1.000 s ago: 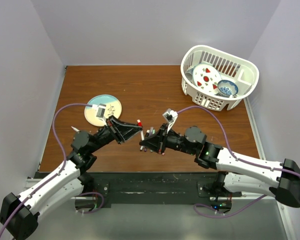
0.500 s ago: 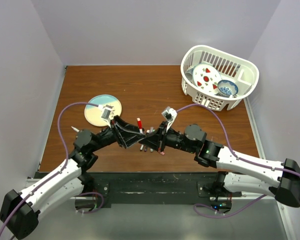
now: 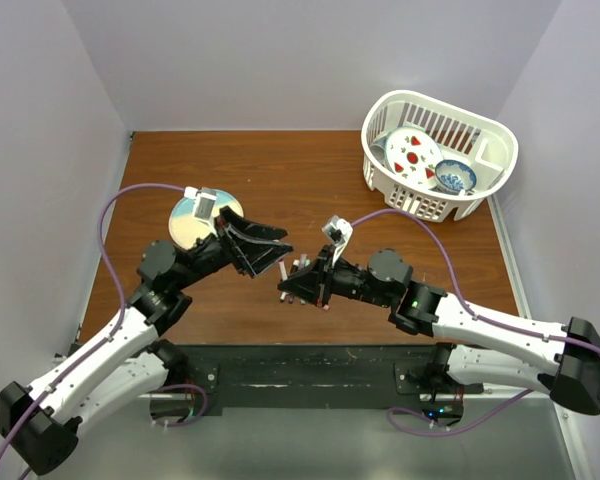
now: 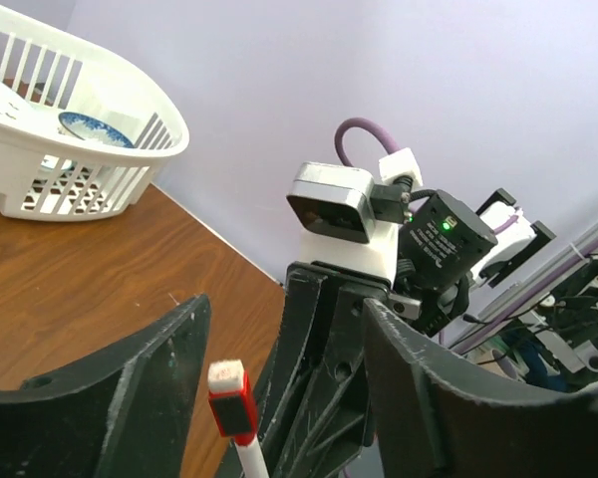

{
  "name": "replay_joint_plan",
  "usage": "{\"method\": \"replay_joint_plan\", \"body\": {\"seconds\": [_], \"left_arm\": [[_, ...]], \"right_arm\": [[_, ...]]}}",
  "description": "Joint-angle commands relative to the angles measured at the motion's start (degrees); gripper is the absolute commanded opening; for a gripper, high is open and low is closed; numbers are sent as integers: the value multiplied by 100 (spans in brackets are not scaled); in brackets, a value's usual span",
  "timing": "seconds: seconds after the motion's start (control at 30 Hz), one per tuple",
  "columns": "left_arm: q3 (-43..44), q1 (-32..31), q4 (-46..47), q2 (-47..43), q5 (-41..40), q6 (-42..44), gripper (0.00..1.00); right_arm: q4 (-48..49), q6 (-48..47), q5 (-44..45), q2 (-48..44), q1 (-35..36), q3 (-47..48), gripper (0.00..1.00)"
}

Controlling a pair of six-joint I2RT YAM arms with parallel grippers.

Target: Insert the pens into the pen caps

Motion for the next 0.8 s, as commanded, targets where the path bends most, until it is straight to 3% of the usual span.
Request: {"method": "replay_joint_plan", "body": {"seconds": [0.0,0.13,0.3,0.37,0.43,0.53,0.63,0.77], "left_arm": [[267,6,-49,206,-38,93,63],[197,6,144,329,270,-48,50],[-57,6,338,268,394,-242,43],[-75,6,312,181,367,-216,33],[-84,6,233,145,341,-189,14],[-93,6,180,145,367,-180,0],[-207,6,302,206,533,-329,0],[-838,-3,1408,154,771,-1293,0]], "right_arm": [[233,-47,-103,-161,-2,-56,0],[242,-47,-60,-179,-2,-56,0],[260,-47,-16,-162,-2,6,0],[286,-30,2,-153,-2,6,0],[321,-12,2,-144,-11,-3,0],[418,32,2,-118,-2,-12,0],[549,-55,107,-118,-2,32,0],[559,-398,729,-109,-2,321,0]]}}
